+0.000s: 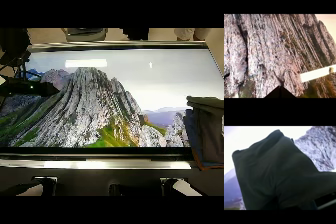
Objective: Fold the shirts.
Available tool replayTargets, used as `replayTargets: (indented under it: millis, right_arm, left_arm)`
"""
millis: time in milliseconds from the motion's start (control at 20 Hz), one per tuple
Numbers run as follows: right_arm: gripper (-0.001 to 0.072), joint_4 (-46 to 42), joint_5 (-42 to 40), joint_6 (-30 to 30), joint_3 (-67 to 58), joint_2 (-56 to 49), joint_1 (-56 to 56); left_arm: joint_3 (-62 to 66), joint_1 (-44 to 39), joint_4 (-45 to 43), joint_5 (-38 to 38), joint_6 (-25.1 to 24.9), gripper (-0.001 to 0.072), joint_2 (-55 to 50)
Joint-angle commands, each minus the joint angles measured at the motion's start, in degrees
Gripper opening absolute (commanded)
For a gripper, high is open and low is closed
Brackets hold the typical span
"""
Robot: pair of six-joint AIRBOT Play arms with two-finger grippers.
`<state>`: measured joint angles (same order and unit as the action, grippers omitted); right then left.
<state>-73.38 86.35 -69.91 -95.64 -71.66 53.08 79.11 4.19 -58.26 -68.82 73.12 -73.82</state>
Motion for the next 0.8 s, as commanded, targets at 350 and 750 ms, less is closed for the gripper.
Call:
replayTargets:
  millis: [350,750]
  right_arm:
    - [0.0045,-19.98,15.34,1.18,17.57,1.97,0.76]
    - [0.0625,-23.34,6.45,3.61,28.87,2.01,0.70]
  left_arm:
    - [-0.02,0.02,-0.02,-2.14,-2.69,0.0028,0.00]
    - [0.11,0.02,4.57,-2.19,-2.62,0.0028,0.04]
